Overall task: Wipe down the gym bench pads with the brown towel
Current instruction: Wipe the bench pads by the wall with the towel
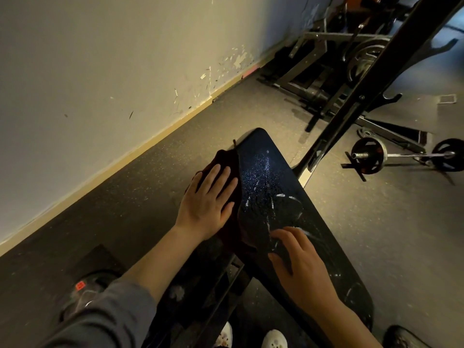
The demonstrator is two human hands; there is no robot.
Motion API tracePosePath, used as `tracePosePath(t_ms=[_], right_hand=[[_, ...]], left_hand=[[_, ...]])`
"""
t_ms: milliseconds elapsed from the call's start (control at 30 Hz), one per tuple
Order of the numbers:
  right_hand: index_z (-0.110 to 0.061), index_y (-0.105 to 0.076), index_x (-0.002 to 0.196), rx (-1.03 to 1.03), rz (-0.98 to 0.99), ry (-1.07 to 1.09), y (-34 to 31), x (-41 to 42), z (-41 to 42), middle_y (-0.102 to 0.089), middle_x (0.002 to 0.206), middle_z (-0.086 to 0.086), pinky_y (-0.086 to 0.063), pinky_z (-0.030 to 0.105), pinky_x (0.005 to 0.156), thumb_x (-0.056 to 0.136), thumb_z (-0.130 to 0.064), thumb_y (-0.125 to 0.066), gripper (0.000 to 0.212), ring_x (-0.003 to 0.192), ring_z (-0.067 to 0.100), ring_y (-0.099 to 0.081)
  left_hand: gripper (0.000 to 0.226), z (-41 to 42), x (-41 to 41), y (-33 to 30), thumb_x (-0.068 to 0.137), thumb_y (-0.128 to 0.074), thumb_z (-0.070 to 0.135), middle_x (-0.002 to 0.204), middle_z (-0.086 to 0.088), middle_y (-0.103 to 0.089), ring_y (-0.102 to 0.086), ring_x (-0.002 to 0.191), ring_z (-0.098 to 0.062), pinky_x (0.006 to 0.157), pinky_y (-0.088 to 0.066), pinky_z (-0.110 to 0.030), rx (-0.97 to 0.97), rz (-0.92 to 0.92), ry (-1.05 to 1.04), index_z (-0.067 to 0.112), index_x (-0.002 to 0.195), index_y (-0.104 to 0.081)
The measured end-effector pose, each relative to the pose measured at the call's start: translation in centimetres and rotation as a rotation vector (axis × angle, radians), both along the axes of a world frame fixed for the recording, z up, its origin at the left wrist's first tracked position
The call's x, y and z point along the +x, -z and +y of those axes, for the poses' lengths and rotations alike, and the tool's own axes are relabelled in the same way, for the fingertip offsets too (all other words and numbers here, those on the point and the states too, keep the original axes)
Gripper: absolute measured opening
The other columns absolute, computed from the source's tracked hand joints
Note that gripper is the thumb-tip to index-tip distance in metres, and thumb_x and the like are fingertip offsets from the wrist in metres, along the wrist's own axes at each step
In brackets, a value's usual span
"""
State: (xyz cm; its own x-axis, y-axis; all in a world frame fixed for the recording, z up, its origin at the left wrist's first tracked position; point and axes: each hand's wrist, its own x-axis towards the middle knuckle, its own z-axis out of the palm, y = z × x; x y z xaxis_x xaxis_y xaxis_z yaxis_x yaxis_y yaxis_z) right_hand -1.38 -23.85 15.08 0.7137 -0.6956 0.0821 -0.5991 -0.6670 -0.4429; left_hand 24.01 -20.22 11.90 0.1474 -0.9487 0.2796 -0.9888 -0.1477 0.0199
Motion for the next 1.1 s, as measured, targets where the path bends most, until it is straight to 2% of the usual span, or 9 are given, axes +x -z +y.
tracePosePath(t_ms=[67, 133, 267, 367, 667, 800, 867, 1000, 1100], right_hand=[[-0.021, -0.057, 0.126, 0.005, -0.008, 0.013, -0.1, -0.1, 0.2, -0.056, 0.127, 0.002, -0.05, 0.023, 0.081, 0.084, -0.022, -0.075, 0.045, 0.103, 0.02, -0.062], [-0.021, -0.056, 0.127, 0.01, -0.014, 0.021, 0.1, -0.2, 0.4, -0.055, 0.129, 0.002, -0.049, 0.023, 0.082, 0.085, -0.022, -0.075, 0.045, 0.105, 0.019, -0.061], [-0.021, -0.057, 0.126, 0.03, -0.041, 0.052, 0.2, -0.2, 0.3, -0.055, 0.129, 0.001, -0.049, 0.025, 0.085, 0.084, -0.022, -0.075, 0.046, 0.108, 0.02, -0.06], [-0.017, -0.06, 0.122, -0.002, -0.051, 0.094, 0.3, 0.0, -0.4, -0.058, 0.123, 0.004, -0.047, 0.026, 0.084, 0.079, -0.017, -0.081, 0.048, 0.106, 0.024, -0.061], [-0.015, -0.06, 0.126, 0.086, -0.155, 0.181, 1.3, 3.0, -5.3, -0.054, 0.128, 0.002, -0.042, 0.025, 0.086, 0.085, -0.02, -0.075, 0.044, 0.11, 0.016, -0.052], [-0.019, -0.059, 0.128, 0.13, -0.173, 0.174, 1.8, 4.1, -7.2, -0.053, 0.129, -0.002, -0.039, 0.023, 0.089, 0.087, -0.023, -0.072, 0.042, 0.111, 0.005, -0.041], [-0.018, -0.06, 0.127, 0.133, -0.178, 0.177, 2.0, 4.4, -8.5, -0.053, 0.129, -0.002, -0.039, 0.024, 0.091, 0.089, -0.025, -0.069, 0.04, 0.112, 0.006, -0.043], [-0.019, -0.06, 0.127, 0.136, -0.243, 0.192, 2.2, 5.5, -11.8, -0.052, 0.131, -0.002, -0.037, 0.027, 0.094, 0.097, -0.031, -0.053, 0.034, 0.116, 0.005, -0.041], [-0.018, -0.059, 0.129, 0.112, -0.258, 0.184, 2.0, 7.1, -14.5, -0.053, 0.132, -0.001, -0.038, 0.03, 0.098, 0.099, -0.039, -0.041, 0.041, 0.121, 0.012, -0.045]], left_hand=[[0.056, -0.8, 0.7, -0.6, 0.097, -0.034, 0.043, 0.153, -0.01, -0.044, -0.034, 0.144, -0.032, 0.11, -0.04, -0.053, 0.054, 0.018, 0.043, 0.017, 0.142, -0.053], [0.061, -1.7, 1.8, -1.5, 0.097, -0.025, 0.047, 0.156, -0.009, -0.038, -0.028, 0.147, -0.031, 0.117, -0.032, -0.05, 0.151, 0.012, 0.09, 0.018, 0.146, -0.048], [0.075, -4.1, 3.0, -3.4, 0.092, 0.0, 0.058, 0.166, -0.001, -0.002, 0.008, 0.152, -0.026, 0.125, -0.004, -0.042, 0.309, 0.076, 0.151, 0.025, 0.157, -0.017], [0.06, -6.0, 2.7, -4.2, 0.104, -0.013, 0.051, 0.165, 0.003, 0.015, 0.022, 0.15, -0.024, 0.125, -0.001, -0.043, 0.4, 0.022, 0.106, 0.029, 0.158, 0.0], [0.061, -9.9, 1.5, -5.1, 0.104, -0.013, 0.052, 0.164, -0.001, 0.021, 0.026, 0.148, -0.029, 0.122, 0.008, -0.045, 0.443, -0.186, 0.125, 0.029, 0.157, 0.01], [0.062, -11.5, 2.1, -5.2, 0.101, -0.008, 0.055, 0.163, 0.001, 0.02, 0.027, 0.148, -0.027, 0.12, 0.013, -0.042, 0.445, -0.173, 0.164, 0.031, 0.157, 0.007], [0.066, -12.4, 2.4, -5.2, 0.096, 0.0, 0.056, 0.16, 0.003, 0.022, 0.027, 0.147, -0.026, 0.117, 0.016, -0.041, 0.445, -0.172, 0.185, 0.032, 0.157, 0.006], [0.066, -14.5, 2.4, -5.5, 0.095, -0.004, 0.055, 0.163, 0.003, 0.019, 0.027, 0.148, -0.027, 0.119, 0.012, -0.042, 0.47, -0.146, 0.189, 0.033, 0.157, 0.006], [0.065, -15.9, 2.5, -5.4, 0.097, -0.004, 0.055, 0.164, 0.002, 0.017, 0.025, 0.149, -0.027, 0.121, 0.01, -0.043, 0.474, -0.126, 0.208, 0.033, 0.157, 0.004]])
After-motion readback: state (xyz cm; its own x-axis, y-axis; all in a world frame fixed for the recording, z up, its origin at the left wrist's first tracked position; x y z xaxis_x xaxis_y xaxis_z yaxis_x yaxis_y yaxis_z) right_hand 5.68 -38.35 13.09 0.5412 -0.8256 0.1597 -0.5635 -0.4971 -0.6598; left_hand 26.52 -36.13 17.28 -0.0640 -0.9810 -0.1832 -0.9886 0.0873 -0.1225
